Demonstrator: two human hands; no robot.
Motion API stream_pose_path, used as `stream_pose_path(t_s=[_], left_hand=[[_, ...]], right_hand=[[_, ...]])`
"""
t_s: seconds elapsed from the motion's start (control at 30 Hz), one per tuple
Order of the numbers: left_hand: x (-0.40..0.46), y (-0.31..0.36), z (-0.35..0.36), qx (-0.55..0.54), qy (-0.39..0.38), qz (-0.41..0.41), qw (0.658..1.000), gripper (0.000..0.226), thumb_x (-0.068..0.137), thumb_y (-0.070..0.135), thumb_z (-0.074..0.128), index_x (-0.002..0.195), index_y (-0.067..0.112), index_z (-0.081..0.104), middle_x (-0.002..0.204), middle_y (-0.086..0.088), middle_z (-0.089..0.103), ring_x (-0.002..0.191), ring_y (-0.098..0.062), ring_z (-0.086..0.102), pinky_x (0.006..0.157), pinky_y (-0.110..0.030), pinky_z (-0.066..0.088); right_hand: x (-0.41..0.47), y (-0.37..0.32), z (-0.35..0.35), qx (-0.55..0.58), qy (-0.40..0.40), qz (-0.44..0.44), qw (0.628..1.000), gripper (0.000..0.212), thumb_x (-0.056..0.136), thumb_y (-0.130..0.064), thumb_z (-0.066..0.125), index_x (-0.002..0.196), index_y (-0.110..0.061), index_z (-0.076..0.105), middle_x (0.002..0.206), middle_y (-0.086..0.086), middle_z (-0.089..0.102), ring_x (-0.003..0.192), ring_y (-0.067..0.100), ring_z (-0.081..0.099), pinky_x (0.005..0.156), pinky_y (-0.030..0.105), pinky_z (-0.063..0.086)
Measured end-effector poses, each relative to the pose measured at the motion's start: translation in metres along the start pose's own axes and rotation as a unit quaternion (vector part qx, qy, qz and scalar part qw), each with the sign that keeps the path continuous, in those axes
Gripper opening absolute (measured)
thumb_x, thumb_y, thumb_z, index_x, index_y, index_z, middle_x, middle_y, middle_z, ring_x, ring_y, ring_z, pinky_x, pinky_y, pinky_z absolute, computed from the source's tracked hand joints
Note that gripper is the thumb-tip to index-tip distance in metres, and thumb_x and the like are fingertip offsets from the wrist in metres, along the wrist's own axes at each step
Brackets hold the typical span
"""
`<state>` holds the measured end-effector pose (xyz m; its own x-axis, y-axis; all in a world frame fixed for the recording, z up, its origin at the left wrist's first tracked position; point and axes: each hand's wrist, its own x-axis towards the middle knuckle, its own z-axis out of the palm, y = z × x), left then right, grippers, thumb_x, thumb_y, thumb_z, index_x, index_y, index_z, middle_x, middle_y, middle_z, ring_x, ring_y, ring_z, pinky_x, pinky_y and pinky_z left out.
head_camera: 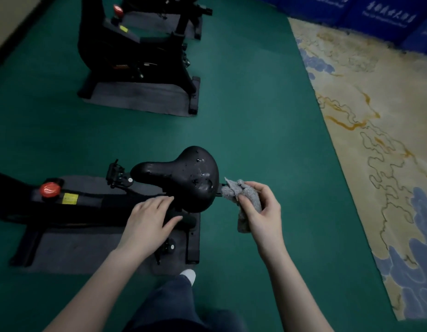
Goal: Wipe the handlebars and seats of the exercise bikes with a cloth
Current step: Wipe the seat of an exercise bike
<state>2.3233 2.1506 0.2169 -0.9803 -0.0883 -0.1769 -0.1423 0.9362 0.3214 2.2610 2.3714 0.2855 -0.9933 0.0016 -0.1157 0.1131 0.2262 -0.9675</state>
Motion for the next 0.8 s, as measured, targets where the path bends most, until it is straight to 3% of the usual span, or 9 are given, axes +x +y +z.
stream_pose_path(t_s=[0.2,0.37,0.5,0.63,0.8], left_hand=[[0.000,0.025,0.010,-0.003,0.026,-0.103,0.994,0.065,0.093,0.058,0.035,0.146,0.021,0.032,0.148,0.007,0.037,0.135,-0.012,0.034,0.111,-0.032,0.026],[0.009,0.083,0.027,-0.031,0.059,-0.188,0.980,0.071,0.092,0.060,0.037,0.149,0.019,0.025,0.152,0.002,0.029,0.136,-0.018,0.033,0.110,-0.035,0.028],[0.018,0.146,0.045,-0.078,0.104,-0.255,0.958,0.076,0.090,0.060,0.040,0.150,0.019,0.019,0.154,-0.001,0.026,0.140,-0.019,0.026,0.113,-0.037,0.023],[0.023,0.194,0.059,-0.095,0.134,-0.299,0.940,0.079,0.089,0.061,0.040,0.151,0.018,0.017,0.155,-0.002,0.024,0.142,-0.019,0.021,0.115,-0.041,0.021],[0.026,0.219,0.066,-0.102,0.174,-0.349,0.915,0.079,0.088,0.062,0.041,0.150,0.017,0.021,0.153,-0.002,0.028,0.141,-0.020,0.024,0.113,-0.043,0.024]], right_hand=[[0.041,0.014,-0.017,0.002,-0.100,0.003,0.995,0.021,0.087,-0.006,0.065,0.096,-0.025,0.064,0.070,-0.011,0.063,0.051,0.007,0.051,0.043,0.023,0.044],[0.081,0.021,-0.065,-0.022,-0.168,-0.053,0.984,0.021,0.087,-0.006,0.066,0.101,-0.023,0.065,0.094,-0.007,0.069,0.077,0.005,0.063,0.065,0.015,0.049],[0.117,0.024,-0.118,-0.019,-0.215,-0.074,0.974,0.022,0.087,-0.005,0.064,0.101,-0.023,0.067,0.091,-0.005,0.069,0.070,0.001,0.061,0.056,0.012,0.047],[0.145,0.032,-0.157,-0.030,-0.242,-0.080,0.966,0.021,0.086,-0.003,0.065,0.101,-0.019,0.067,0.099,-0.003,0.070,0.087,0.005,0.064,0.074,0.012,0.047],[0.165,0.038,-0.170,-0.041,-0.295,-0.079,0.951,0.021,0.087,-0.004,0.065,0.100,-0.019,0.068,0.100,-0.004,0.070,0.094,0.012,0.065,0.082,0.022,0.050]])
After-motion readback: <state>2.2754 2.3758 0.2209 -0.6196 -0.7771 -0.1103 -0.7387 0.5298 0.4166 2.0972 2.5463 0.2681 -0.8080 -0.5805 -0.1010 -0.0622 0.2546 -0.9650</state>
